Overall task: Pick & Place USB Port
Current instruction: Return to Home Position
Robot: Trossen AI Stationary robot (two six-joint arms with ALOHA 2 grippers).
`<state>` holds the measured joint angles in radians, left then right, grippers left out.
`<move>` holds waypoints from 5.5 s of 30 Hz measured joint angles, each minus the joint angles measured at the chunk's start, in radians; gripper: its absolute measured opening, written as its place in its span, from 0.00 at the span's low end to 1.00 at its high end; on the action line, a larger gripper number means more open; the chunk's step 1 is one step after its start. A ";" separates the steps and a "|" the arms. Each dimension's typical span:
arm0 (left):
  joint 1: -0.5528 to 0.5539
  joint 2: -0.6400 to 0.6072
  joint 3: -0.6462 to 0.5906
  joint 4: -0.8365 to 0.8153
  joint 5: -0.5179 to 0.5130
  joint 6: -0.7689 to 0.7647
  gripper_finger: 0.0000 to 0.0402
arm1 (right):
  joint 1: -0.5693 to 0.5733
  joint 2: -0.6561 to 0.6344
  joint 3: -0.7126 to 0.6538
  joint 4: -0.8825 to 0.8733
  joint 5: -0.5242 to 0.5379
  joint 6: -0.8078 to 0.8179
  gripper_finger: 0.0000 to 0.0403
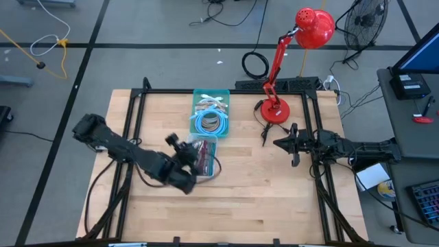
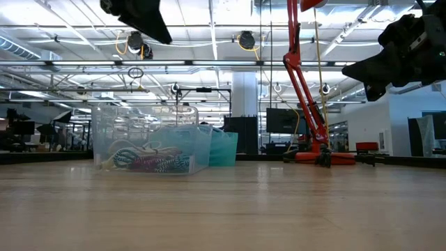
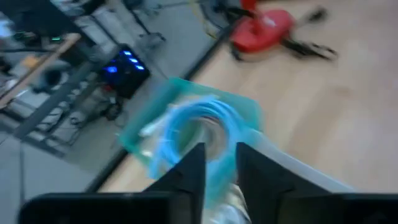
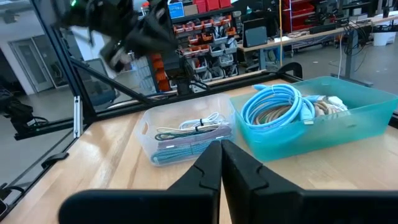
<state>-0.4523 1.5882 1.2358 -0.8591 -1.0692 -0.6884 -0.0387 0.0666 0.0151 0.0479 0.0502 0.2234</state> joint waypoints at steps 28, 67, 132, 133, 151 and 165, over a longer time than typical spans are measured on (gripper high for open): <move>-0.003 -1.164 -1.098 1.097 0.189 0.629 0.00 | 0.000 0.000 0.000 0.001 0.000 0.000 0.01; 0.583 -1.190 -1.221 1.194 1.016 0.730 0.00 | 0.000 0.000 0.000 0.001 0.000 0.000 0.01; 0.583 -1.189 -1.220 0.932 0.884 0.657 0.05 | 0.000 0.000 0.000 0.001 0.000 0.000 0.01; 0.583 -1.189 -1.220 0.932 0.884 0.657 0.05 | 0.000 0.000 0.000 0.001 0.000 0.000 0.01; 0.583 -1.189 -1.221 0.932 0.884 0.657 0.05 | 0.000 0.000 0.000 0.001 0.000 0.000 0.01; 0.583 -1.189 -1.221 0.932 0.884 0.657 0.05 | 0.000 0.000 0.000 0.001 0.000 0.000 0.01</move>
<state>0.1307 0.3992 0.0147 0.0730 -0.1848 -0.0311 -0.0384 0.0666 0.0150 0.0490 0.0505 0.2234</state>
